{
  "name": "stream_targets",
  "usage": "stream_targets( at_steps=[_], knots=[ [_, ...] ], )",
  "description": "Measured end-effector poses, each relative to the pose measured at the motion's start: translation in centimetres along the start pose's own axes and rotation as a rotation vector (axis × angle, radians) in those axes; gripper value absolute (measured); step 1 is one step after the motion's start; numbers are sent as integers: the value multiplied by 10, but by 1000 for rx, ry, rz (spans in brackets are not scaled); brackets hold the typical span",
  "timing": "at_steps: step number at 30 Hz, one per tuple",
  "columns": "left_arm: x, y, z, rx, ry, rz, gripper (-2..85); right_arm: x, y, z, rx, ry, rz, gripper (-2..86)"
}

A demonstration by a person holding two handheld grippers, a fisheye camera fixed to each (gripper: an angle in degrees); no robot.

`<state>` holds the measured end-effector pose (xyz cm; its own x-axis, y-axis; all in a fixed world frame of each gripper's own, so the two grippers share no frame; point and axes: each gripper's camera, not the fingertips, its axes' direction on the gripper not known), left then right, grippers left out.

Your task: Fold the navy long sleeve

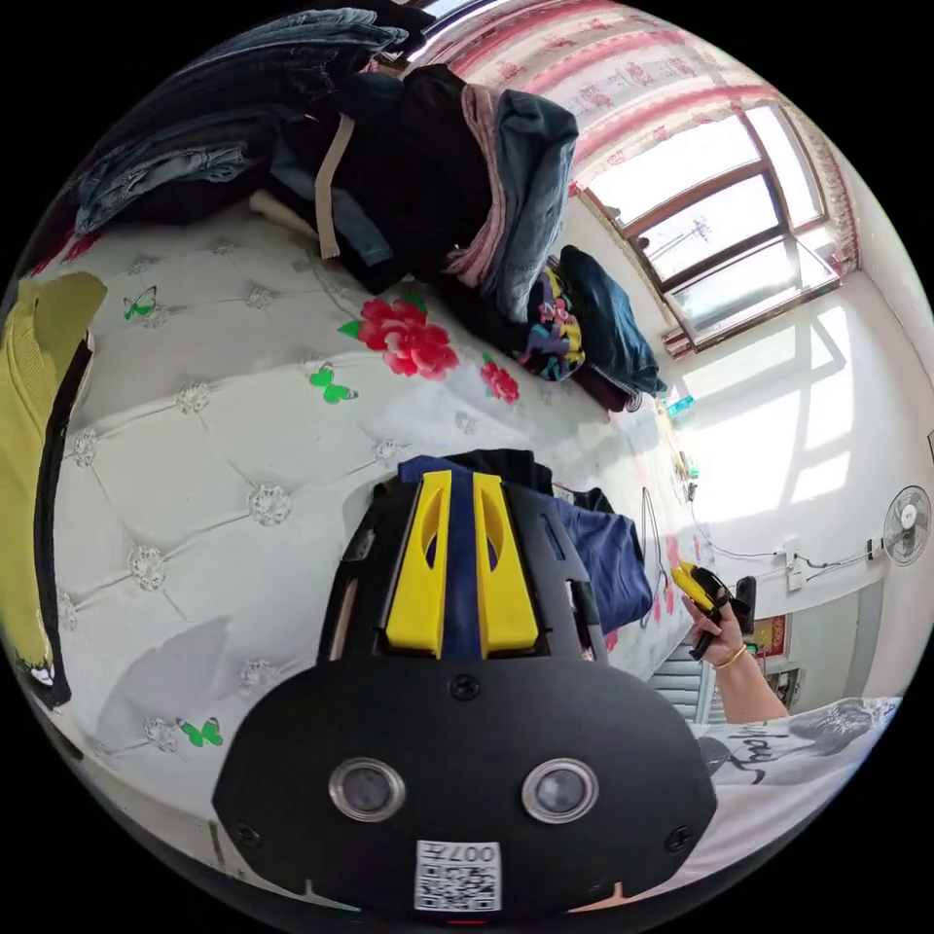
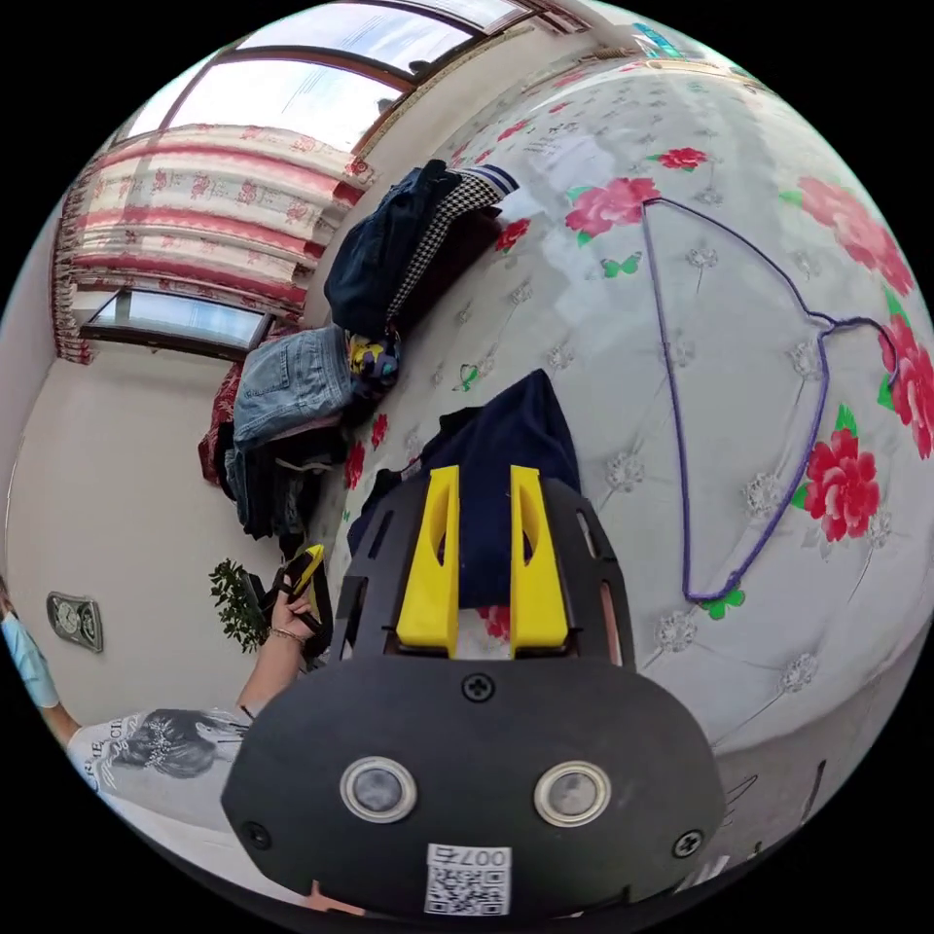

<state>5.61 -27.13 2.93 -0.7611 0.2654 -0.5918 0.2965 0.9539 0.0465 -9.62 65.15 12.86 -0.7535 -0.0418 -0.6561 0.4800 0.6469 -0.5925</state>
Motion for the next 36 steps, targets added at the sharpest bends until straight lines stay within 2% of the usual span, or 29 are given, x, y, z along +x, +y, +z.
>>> stream_targets(
  at_steps=[4, 8, 13, 14, 16, 18, 21, 25, 29, 31, 33, 36],
  knots=[
    [-3, 1, 15, -88, -69, 73, 63, 26, 21, 9, -26, 61, 59, 51],
    [22, -36, 45, -168, -104, 239, 84, 6, -18, 26, -27, 112, -21, 63],
    [34, -63, 100, -299, -176, 225, 36, -21, -69, 82, -107, 218, -80, 58],
    [38, -64, 104, -290, -226, 223, 16, -24, -76, 100, -151, 256, -88, 50],
    [41, -65, 103, -284, -214, 225, 2, -26, -80, 123, -217, 304, -93, 30],
    [42, -64, 88, -264, -171, 197, -5, -35, -79, 122, -167, 351, -119, 10],
    [51, -66, 45, -160, -57, 202, -8, -55, -72, 95, -55, 275, -198, 1],
    [60, -82, 26, -105, -59, 232, -7, -78, -77, 76, -8, 233, -271, 0],
    [48, -123, 51, -39, -71, 136, 0, -91, -102, 87, 61, 256, -276, 5],
    [45, -138, 73, -70, -67, 131, 9, -87, -113, 103, 35, 250, -238, 11],
    [37, -144, 98, -158, -149, 73, 28, -71, -116, 126, -84, 272, -155, 23],
    [35, -129, 93, -152, -180, 74, 44, -53, -92, 117, -53, 241, -104, 35]
  ],
)
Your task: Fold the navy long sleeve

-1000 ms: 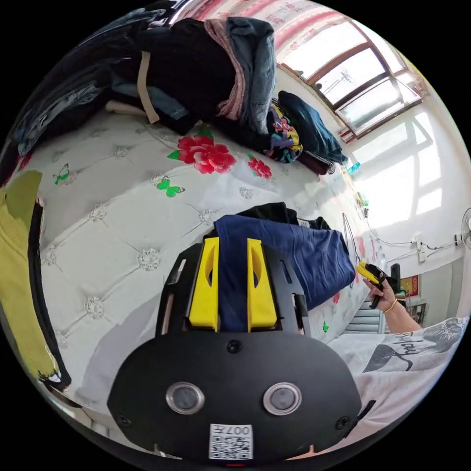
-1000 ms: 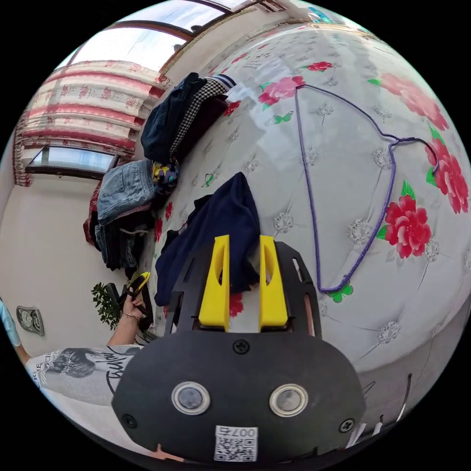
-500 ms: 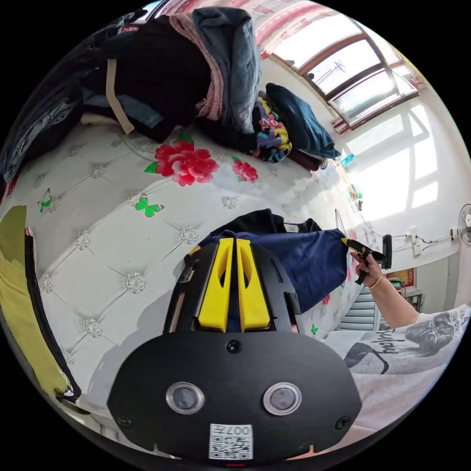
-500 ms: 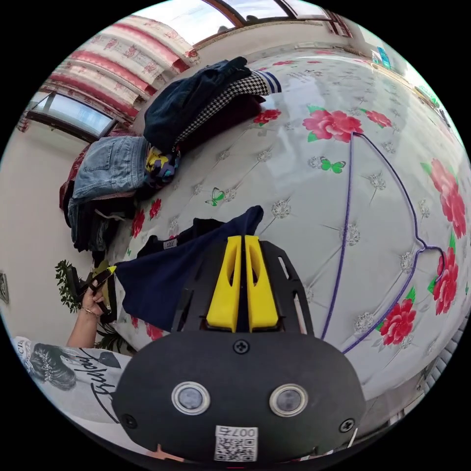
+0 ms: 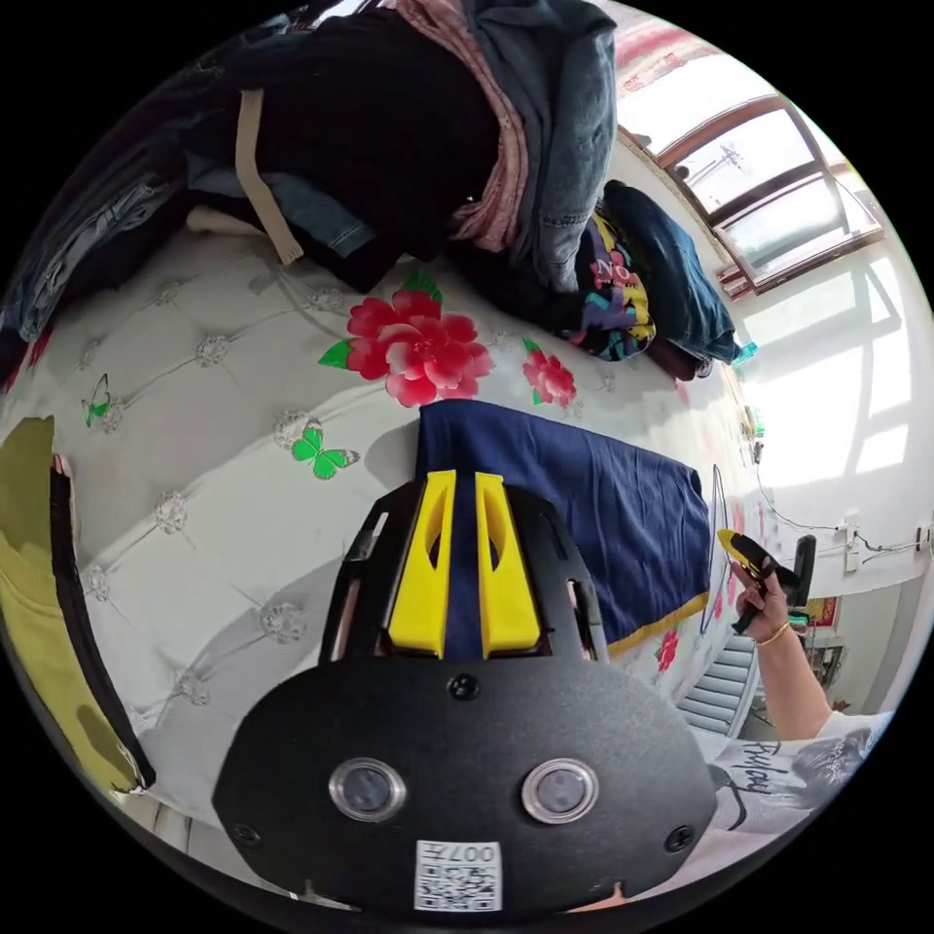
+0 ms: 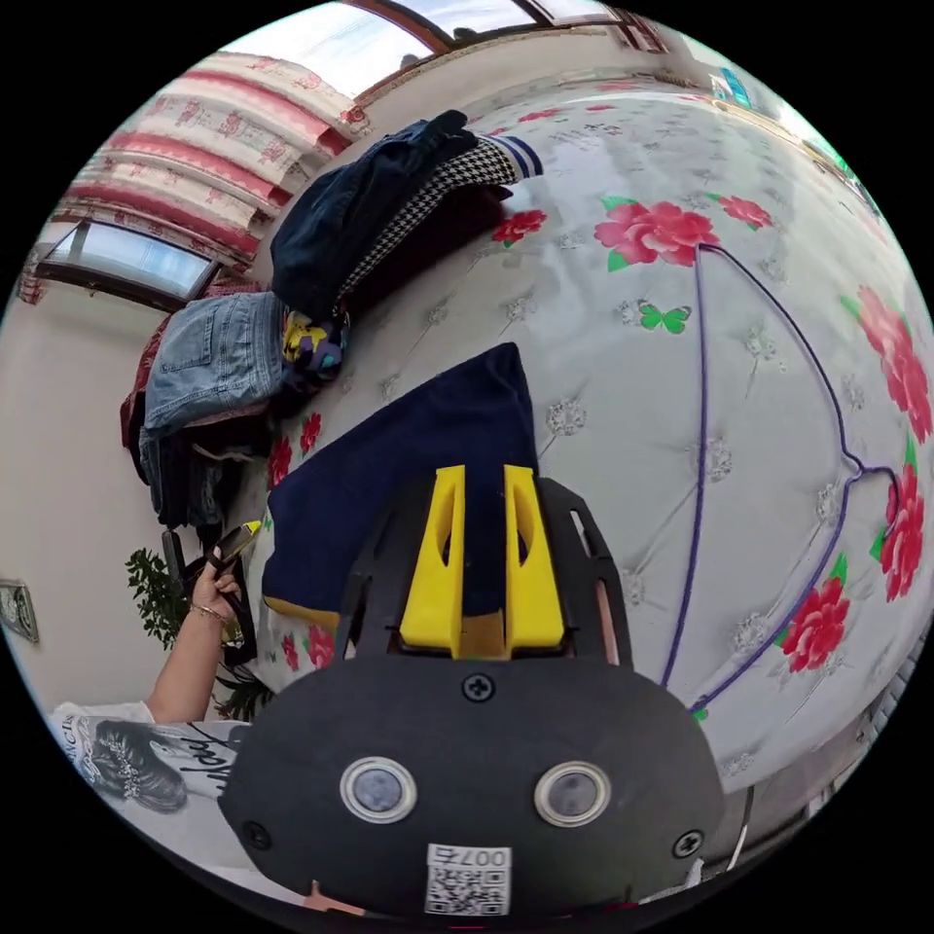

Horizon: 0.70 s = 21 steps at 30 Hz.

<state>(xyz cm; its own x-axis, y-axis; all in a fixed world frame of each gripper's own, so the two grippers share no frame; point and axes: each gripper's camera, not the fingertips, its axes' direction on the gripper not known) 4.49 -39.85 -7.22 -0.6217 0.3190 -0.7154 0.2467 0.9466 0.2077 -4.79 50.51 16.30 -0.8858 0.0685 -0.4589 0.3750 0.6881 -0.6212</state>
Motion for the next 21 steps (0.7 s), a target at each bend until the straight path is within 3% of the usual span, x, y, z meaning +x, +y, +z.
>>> stream_targets(
  at_steps=[5, 11, 19, 21],
  knots=[
    [-14, 55, -26, 43, 0, -30, 53, 50, 70, -16, 69, -161, 224, 56],
    [-29, 97, -29, 9, 80, -104, 73, 75, 117, 10, 6, -316, 403, 69],
    [-48, 94, -9, -21, 95, -186, 79, 32, 62, 29, -15, -321, 327, 48],
    [-56, 93, -15, -11, 106, -181, 78, -24, 33, 19, 16, -298, 119, 41]
  ],
)
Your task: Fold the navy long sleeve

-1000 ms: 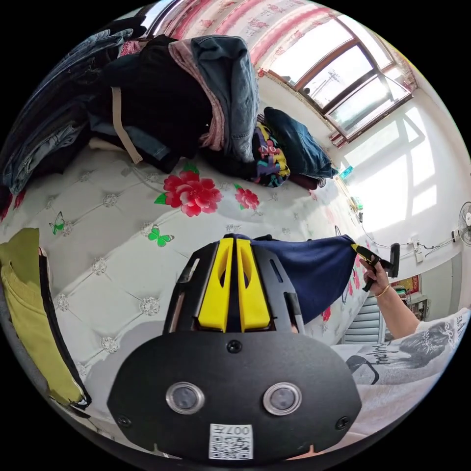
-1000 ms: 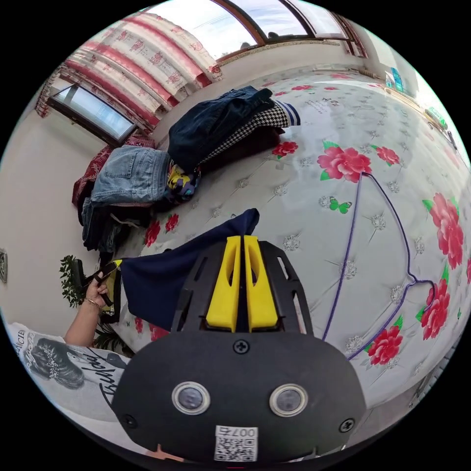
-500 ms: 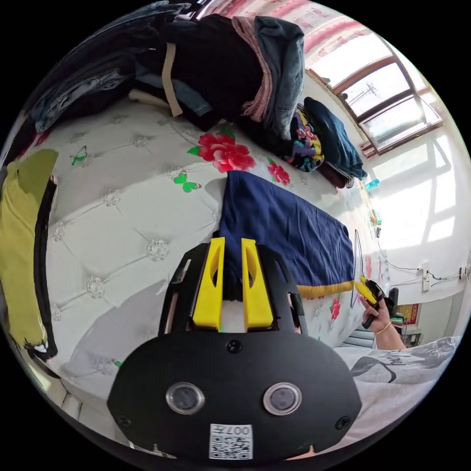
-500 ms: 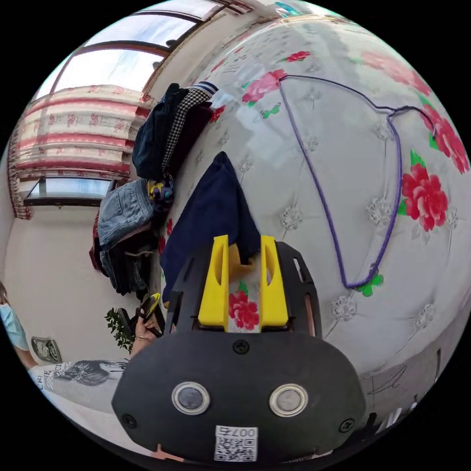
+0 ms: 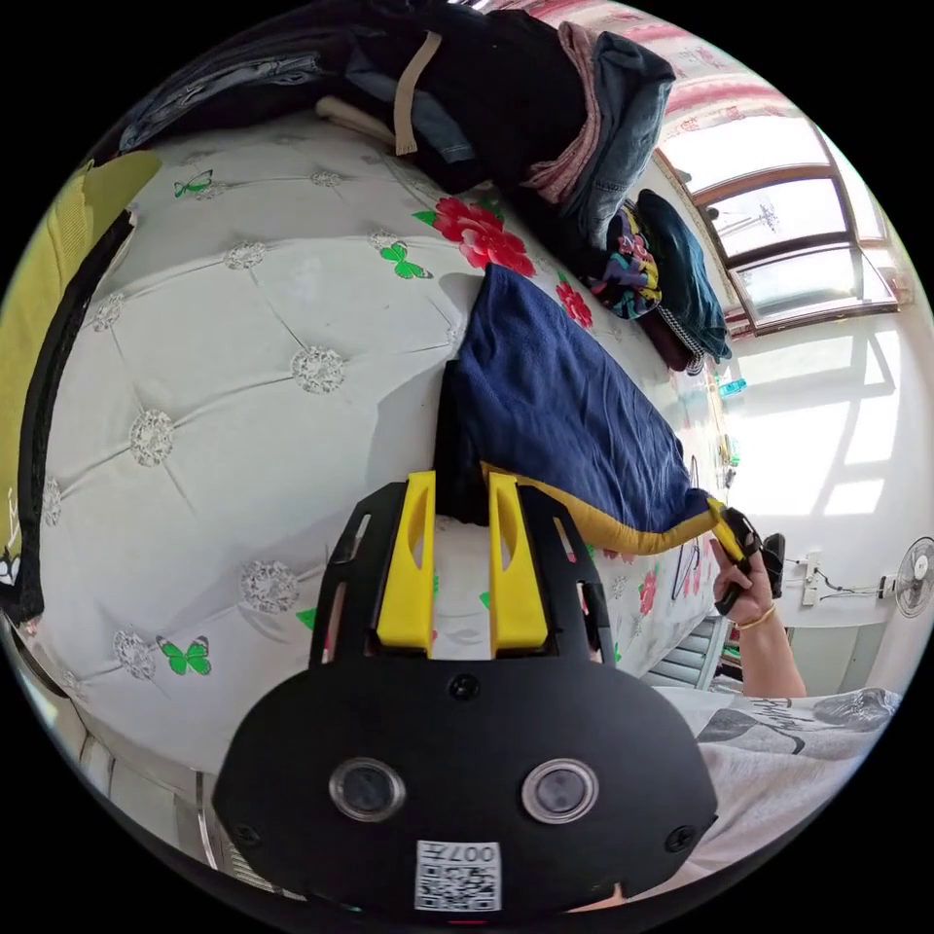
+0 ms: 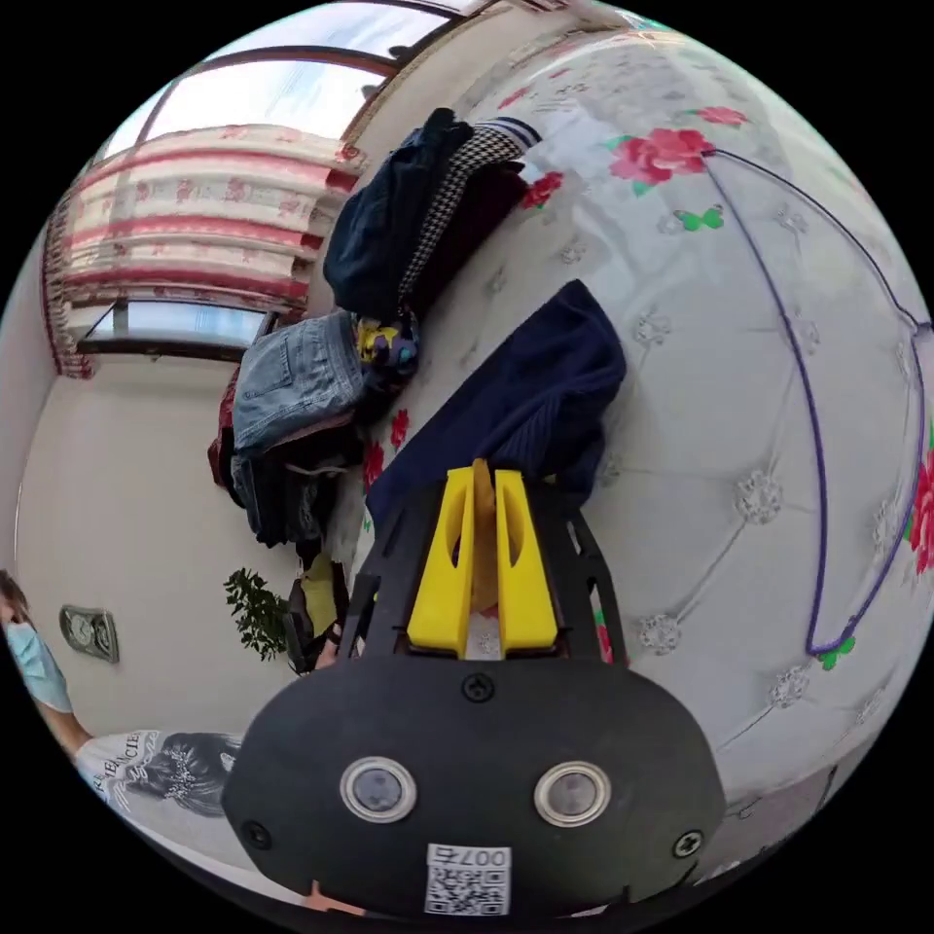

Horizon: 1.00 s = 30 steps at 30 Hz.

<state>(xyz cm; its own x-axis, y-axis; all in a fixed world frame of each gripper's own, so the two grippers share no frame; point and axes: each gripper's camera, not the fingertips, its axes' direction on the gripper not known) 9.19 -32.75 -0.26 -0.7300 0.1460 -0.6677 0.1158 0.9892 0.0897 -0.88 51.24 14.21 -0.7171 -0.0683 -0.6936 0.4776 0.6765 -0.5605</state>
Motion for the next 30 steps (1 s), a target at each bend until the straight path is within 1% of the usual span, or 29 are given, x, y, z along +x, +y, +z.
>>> stream_targets(
  at_steps=[1, 3, 4, 6, 8, 10, 12, 14, 16, 18, 19, 21, 23, 24, 26, 28, 30],
  knots=[
    [-2, 0, -3, 5, 4, 1, 77, -19, -4, 4, -9, -2, -68, 40],
    [-14, 1, -13, 22, 25, -10, 76, -107, -5, 28, -82, 16, -380, 39],
    [-17, 2, -15, 26, 33, -16, 76, -130, 0, 36, -111, 18, -463, 39],
    [-32, 6, -24, 44, 64, -41, 77, -205, 32, 78, -241, 1, -753, 44],
    [-44, 9, -28, 55, 102, -58, 80, -237, 63, 115, -349, -38, -861, 52],
    [-55, 12, -32, 72, 149, -77, 84, -250, 92, 153, -436, -46, -911, 63],
    [-69, 16, -35, 80, 218, -112, 92, -243, 116, 197, -566, 6, -885, 72],
    [-78, 19, -39, 100, 255, -123, 99, -225, 118, 209, -618, 0, -797, 77],
    [-84, 20, -41, 100, 282, -121, 109, -201, 106, 204, -604, -20, -676, 81],
    [-92, 19, -40, 87, 327, -113, 123, -165, 82, 182, -531, -7, -542, 88],
    [-93, 18, -38, 80, 340, -109, 128, -155, 77, 176, -513, 6, -512, 89],
    [-95, 13, -30, 49, 410, -89, 143, -117, 58, 156, -472, 45, -381, 95],
    [-94, 7, -22, 16, 448, -75, 151, -92, 50, 148, -451, 24, -276, 98],
    [-91, 1, -14, -15, 467, -61, 149, -78, 47, 148, -450, -26, -211, 99],
    [-87, -6, -6, -22, 486, -41, 139, -65, 46, 157, -457, -89, -142, 99],
    [-86, -14, 2, -43, 489, -47, 124, -61, 47, 172, -472, -118, -119, 94],
    [-86, -23, 10, -86, 509, -79, 87, -61, 47, 192, -507, -156, -97, 82]
  ],
)
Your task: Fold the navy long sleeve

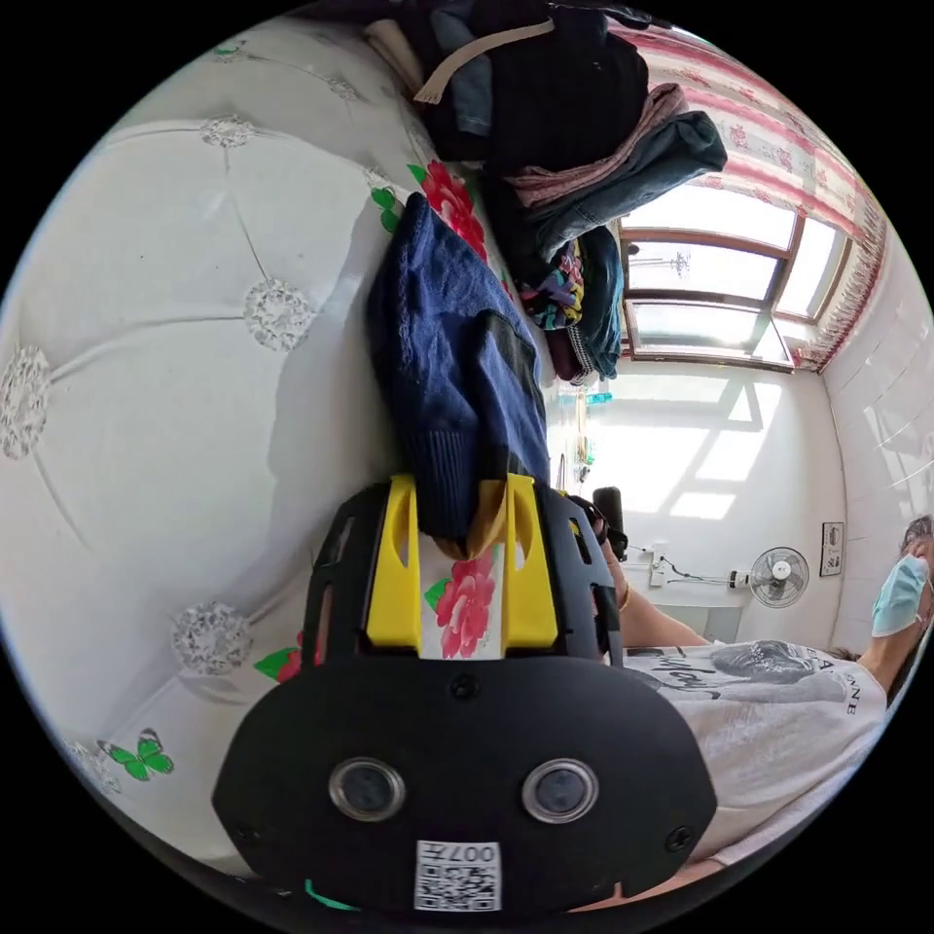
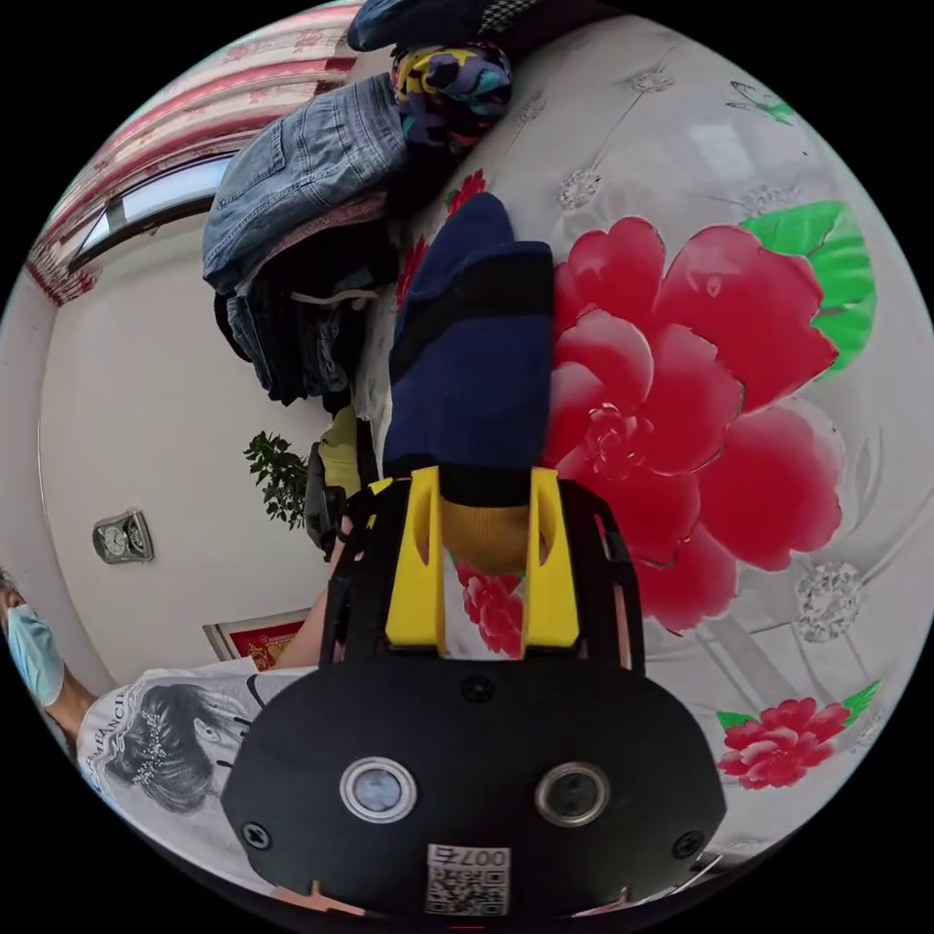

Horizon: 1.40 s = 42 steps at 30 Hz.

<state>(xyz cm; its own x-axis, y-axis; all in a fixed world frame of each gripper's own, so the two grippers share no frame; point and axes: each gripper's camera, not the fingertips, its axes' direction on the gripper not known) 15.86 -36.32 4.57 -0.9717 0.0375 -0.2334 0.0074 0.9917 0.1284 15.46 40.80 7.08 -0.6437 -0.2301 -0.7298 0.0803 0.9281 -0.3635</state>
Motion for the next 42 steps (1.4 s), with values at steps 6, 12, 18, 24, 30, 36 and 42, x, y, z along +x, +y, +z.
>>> stream_targets(
  at_steps=[6, 12, 18, 24, 30, 36, 42],
  knots=[
    [68, 1, 3, 15, -87, 131, 74, -14, -8, -27, -10, -59, -56, 53],
    [186, -8, 72, -18, -17, 314, 72, -31, 9, -156, 156, -128, -155, 40],
    [338, 8, 224, -215, 140, 610, 72, -55, 88, -356, 440, 54, -244, 34],
    [455, 83, 392, -454, 175, 873, 73, -50, 208, -493, 752, 348, -123, 34],
    [390, 163, 426, -598, -79, 984, 74, 41, 274, -479, 772, 619, 292, 42],
    [232, 185, 301, -490, -611, 703, 79, 57, 228, -296, 457, 514, 173, 57],
    [160, 251, 101, 19, -1089, 330, 84, -38, 162, -98, 58, 510, -251, 77]
  ],
)
